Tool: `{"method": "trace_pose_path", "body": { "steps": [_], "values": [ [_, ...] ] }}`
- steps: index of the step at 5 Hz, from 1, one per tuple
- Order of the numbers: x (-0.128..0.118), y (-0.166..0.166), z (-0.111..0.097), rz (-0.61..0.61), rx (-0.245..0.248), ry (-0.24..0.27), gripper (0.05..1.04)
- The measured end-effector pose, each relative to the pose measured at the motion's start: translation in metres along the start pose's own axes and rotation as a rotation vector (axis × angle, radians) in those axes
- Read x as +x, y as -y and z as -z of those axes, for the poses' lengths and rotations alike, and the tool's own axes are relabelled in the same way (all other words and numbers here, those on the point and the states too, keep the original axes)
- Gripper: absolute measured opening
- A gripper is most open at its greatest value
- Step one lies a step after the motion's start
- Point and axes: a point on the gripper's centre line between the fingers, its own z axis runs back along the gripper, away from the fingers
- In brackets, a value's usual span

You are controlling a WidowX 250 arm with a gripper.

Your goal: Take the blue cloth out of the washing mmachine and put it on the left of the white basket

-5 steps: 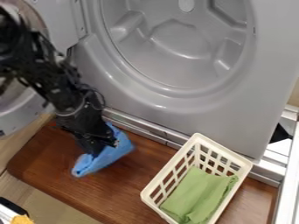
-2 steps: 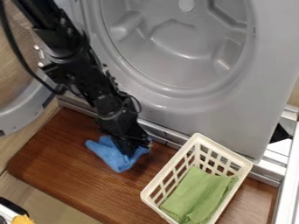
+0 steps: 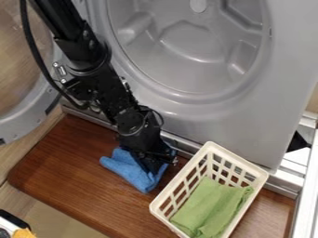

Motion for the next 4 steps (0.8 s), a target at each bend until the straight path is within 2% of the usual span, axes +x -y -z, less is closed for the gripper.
{"method": "trace_pose_path", "body": {
  "steps": [1, 2, 3, 4],
  "values": [
    [0.0, 0.003, -0.006, 0.001, 0.005, 0.005, 0.478],
    [0.002, 0.007, -0.013, 0.003, -0.011, 0.018, 0.795],
    [0.002, 0.013, -0.019, 0.022, -0.042, 0.0, 1.002],
    [0.011, 0.018, -0.035, 0.053, -0.075, -0.023, 1.004]
  ]
}}
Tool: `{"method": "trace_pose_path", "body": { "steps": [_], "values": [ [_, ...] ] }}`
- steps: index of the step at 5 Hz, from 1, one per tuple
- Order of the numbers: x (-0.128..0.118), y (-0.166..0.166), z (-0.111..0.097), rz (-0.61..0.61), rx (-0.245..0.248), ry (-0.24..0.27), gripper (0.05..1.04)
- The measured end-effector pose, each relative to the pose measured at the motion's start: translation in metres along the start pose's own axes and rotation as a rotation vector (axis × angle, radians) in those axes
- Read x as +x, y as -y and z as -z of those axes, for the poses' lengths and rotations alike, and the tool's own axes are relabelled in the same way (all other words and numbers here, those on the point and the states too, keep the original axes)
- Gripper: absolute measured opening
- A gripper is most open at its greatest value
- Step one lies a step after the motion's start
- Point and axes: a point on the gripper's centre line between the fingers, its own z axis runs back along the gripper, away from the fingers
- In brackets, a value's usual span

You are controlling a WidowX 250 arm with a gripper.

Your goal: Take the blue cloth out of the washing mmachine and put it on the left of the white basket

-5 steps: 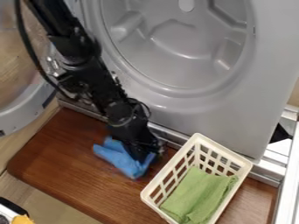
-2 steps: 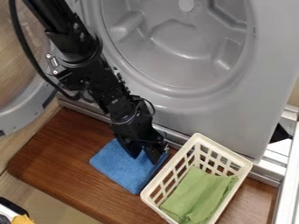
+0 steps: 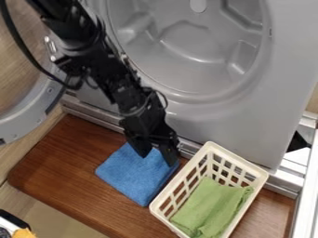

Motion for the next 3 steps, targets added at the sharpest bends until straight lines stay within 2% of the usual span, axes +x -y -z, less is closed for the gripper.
{"method": "trace_pose_path", "body": {
  "steps": [1, 2, 3],
  "values": [
    [0.013, 0.01, -0.029, 0.04, -0.006, 0.009, 0.999],
    [0.031, 0.025, -0.053, 0.14, 0.007, -0.001, 0.999],
    [0.031, 0.026, -0.055, 0.141, 0.005, -0.005, 0.999]
  ]
}}
